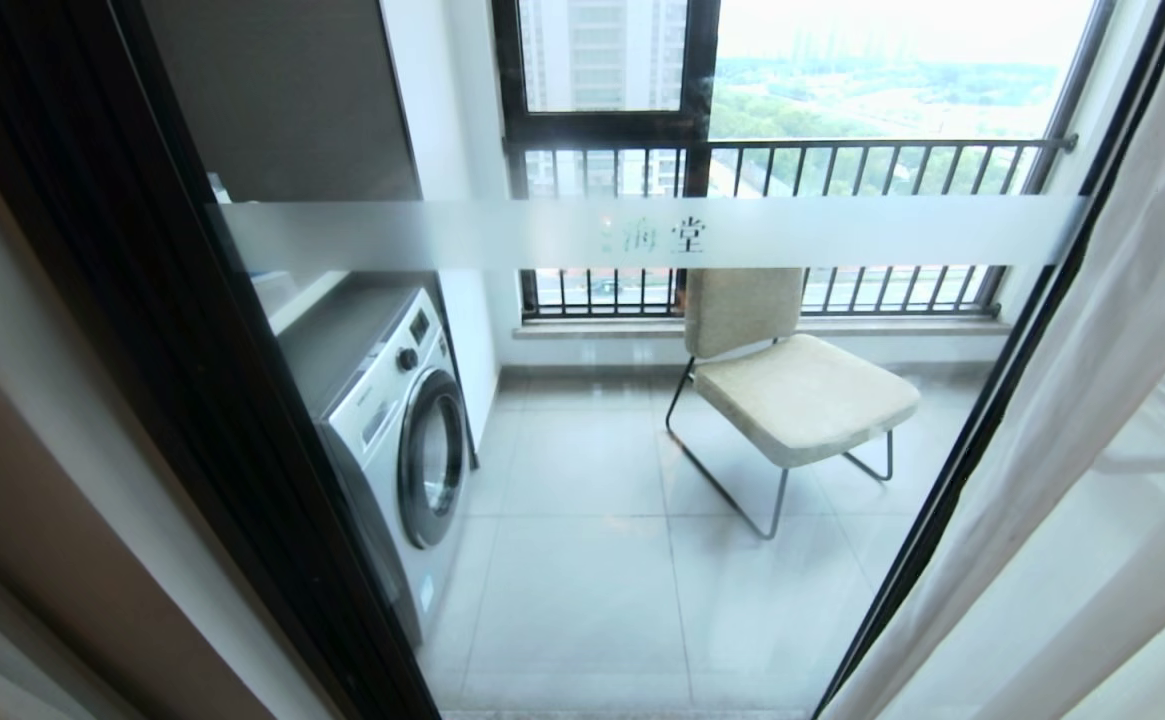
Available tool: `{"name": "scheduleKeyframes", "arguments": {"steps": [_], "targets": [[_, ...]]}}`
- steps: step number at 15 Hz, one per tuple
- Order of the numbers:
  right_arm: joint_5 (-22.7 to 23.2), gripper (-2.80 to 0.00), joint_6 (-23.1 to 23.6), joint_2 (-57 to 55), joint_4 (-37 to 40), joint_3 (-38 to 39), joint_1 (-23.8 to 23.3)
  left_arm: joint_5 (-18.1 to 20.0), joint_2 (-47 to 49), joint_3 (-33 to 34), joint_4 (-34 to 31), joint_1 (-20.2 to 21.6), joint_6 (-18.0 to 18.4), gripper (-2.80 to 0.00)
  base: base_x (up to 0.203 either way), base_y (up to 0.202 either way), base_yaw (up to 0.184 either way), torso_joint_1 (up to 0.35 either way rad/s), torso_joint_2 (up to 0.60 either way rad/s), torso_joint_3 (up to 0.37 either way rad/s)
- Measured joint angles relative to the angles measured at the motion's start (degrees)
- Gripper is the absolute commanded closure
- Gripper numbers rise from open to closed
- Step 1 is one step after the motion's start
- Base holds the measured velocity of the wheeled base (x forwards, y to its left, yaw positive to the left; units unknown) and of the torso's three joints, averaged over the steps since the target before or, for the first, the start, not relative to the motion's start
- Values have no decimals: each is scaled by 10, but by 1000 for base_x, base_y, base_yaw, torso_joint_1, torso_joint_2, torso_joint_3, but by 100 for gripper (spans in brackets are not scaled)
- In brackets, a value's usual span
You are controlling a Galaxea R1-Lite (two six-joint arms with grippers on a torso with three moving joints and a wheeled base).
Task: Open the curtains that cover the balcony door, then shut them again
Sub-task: Close the inner curtains on both sides
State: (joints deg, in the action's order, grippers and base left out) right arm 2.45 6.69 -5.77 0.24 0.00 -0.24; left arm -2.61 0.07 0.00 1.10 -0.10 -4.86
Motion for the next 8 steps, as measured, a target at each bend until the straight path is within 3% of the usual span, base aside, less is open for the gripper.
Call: {"name": "scheduleKeyframes", "arguments": {"steps": [8], "targets": [[-2, 0, -16, 56, 0, 0, 1, 0, 0, 0, 0, 0, 0, 0, 0, 0, 0, 0, 0, 0]]}}
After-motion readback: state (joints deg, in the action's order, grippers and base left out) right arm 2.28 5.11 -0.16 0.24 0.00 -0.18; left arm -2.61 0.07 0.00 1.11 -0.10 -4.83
